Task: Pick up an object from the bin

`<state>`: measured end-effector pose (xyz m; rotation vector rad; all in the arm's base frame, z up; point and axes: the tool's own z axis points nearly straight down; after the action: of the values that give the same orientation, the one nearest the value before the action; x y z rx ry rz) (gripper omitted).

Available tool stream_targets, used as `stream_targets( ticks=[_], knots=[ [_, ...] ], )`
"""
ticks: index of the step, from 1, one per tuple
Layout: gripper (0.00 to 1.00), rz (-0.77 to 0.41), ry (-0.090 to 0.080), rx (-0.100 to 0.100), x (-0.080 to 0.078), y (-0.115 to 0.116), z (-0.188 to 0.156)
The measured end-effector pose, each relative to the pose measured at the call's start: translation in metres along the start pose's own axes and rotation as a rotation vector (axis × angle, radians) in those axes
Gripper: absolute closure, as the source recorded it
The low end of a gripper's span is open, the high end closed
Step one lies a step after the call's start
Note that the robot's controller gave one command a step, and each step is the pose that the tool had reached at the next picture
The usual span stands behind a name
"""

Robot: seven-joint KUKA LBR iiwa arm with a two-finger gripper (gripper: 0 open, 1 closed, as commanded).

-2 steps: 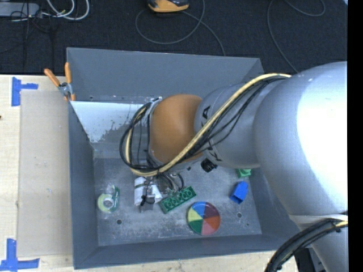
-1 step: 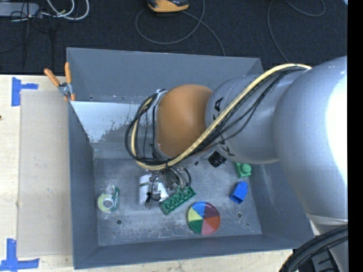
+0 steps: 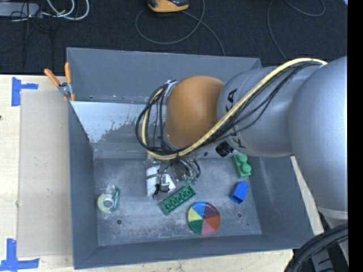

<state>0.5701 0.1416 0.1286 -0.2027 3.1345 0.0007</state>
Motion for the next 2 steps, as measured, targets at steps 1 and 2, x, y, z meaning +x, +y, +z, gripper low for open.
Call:
stream_targets(
  ticks=[1, 2],
  knots=[
    [1.00, -0.003, 0.015, -0.001, 0.012, -0.039, 0.046],
    [1.00, 0.007, 0.018, -0.013, 0.013, -0.063, 0.064]
  ],
)
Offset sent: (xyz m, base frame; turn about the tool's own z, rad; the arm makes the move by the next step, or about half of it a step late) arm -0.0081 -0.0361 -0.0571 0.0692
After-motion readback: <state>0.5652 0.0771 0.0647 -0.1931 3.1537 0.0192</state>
